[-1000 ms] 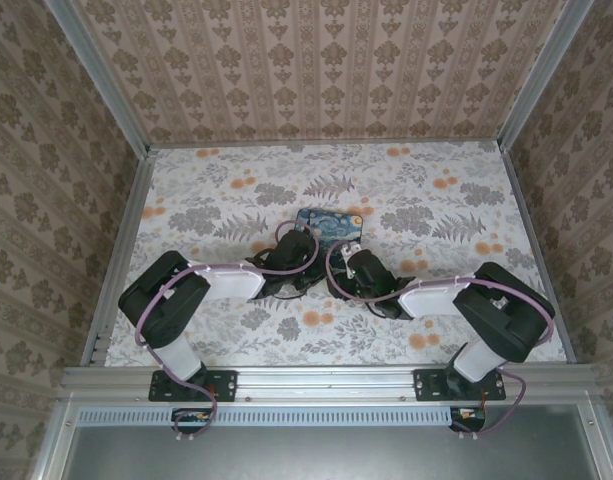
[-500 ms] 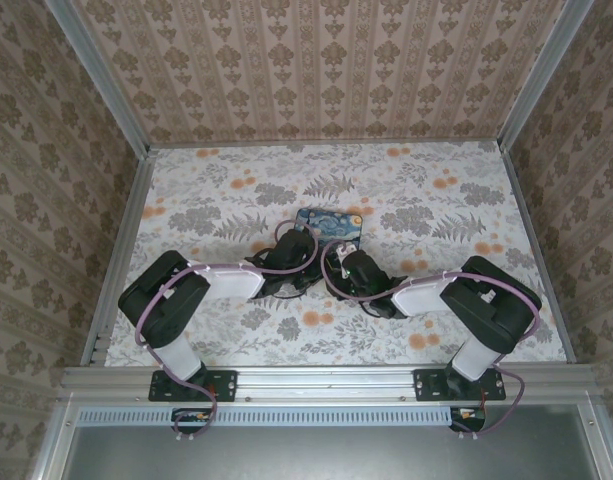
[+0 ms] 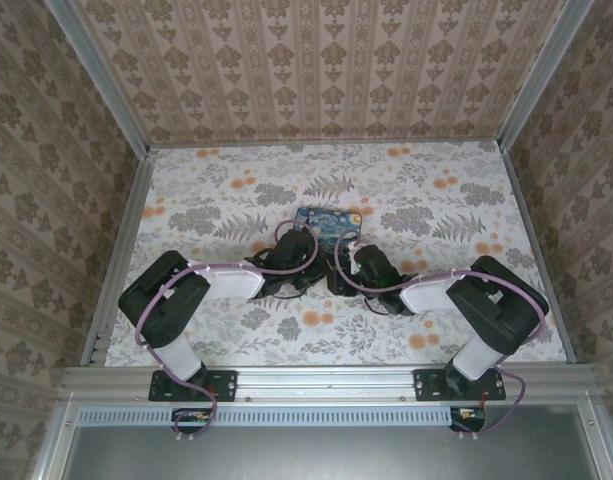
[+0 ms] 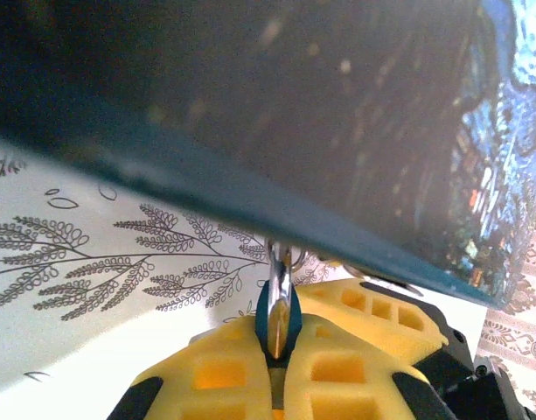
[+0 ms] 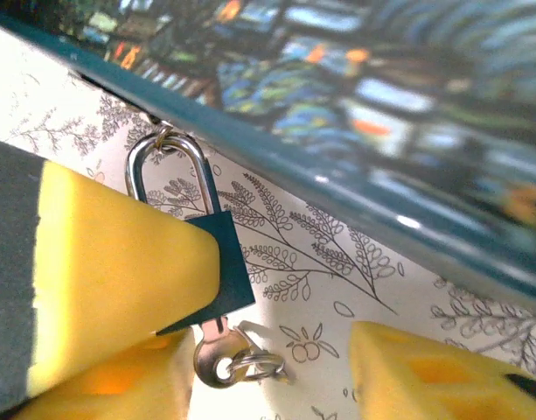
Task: Unlock the padlock with the key
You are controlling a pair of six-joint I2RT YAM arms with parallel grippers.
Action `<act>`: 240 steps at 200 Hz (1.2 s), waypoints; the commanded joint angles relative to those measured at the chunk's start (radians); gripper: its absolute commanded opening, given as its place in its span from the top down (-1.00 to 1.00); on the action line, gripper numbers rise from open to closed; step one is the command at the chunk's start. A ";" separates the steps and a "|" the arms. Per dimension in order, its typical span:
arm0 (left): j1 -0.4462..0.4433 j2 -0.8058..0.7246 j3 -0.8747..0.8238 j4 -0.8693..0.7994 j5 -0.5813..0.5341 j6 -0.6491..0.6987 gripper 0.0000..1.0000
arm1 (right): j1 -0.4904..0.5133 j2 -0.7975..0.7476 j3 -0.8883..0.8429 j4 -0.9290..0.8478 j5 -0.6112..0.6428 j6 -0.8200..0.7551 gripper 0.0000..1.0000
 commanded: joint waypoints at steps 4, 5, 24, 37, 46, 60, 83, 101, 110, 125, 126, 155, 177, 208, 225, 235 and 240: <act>-0.008 0.002 -0.026 -0.073 0.013 0.006 1.00 | -0.011 -0.075 -0.037 0.057 -0.028 0.046 -0.20; -0.008 0.002 -0.027 -0.072 0.013 0.006 1.00 | -0.011 -0.077 -0.040 0.057 -0.028 0.048 -0.21; -0.008 -0.010 -0.029 -0.075 0.012 0.013 1.00 | -0.021 -0.116 -0.080 0.062 -0.023 0.071 -0.30; -0.008 -0.021 -0.031 -0.080 0.012 0.019 0.89 | -0.029 -0.148 -0.112 0.079 -0.022 0.100 -0.35; -0.008 -0.031 -0.035 -0.080 0.010 0.024 0.79 | -0.034 -0.173 -0.130 0.084 -0.020 0.123 -0.39; -0.008 -0.053 -0.039 -0.089 0.004 0.033 0.57 | -0.043 -0.206 -0.147 0.084 -0.013 0.159 -0.41; -0.008 -0.099 -0.053 -0.108 -0.014 0.044 0.25 | -0.063 -0.255 -0.160 0.096 -0.043 0.224 -0.42; -0.008 -0.140 -0.060 -0.134 -0.033 0.055 0.11 | -0.069 -0.262 -0.161 0.114 -0.074 0.271 -0.42; -0.008 -0.160 -0.064 -0.146 -0.042 0.062 0.04 | -0.070 -0.260 -0.163 0.131 -0.086 0.295 -0.42; -0.008 -0.196 -0.060 -0.184 -0.062 0.080 -0.06 | -0.070 -0.248 -0.165 0.163 -0.110 0.336 -0.42; -0.007 -0.199 -0.060 -0.187 -0.065 0.083 -0.07 | -0.070 -0.248 -0.165 0.165 -0.112 0.337 -0.42; 0.011 -0.267 -0.023 -0.297 -0.116 0.165 -0.32 | -0.068 -0.206 -0.165 0.232 -0.134 0.392 -0.41; 0.052 -0.311 0.019 -0.382 -0.142 0.246 -0.55 | -0.068 -0.153 -0.149 0.261 -0.145 0.415 -0.40; 0.142 -0.316 0.092 -0.457 -0.105 0.364 -0.83 | -0.068 -0.087 -0.105 0.273 -0.151 0.427 -0.40; 0.182 -0.301 0.139 -0.503 -0.104 0.429 -0.89 | -0.078 -0.056 -0.072 0.270 -0.149 0.422 -0.39; 0.200 -0.289 0.161 -0.528 -0.113 0.468 -0.94 | -0.093 -0.041 -0.050 0.261 -0.152 0.416 -0.39; 0.207 -0.283 0.171 -0.540 -0.119 0.482 -0.95 | -0.103 -0.036 -0.040 0.254 -0.155 0.413 -0.39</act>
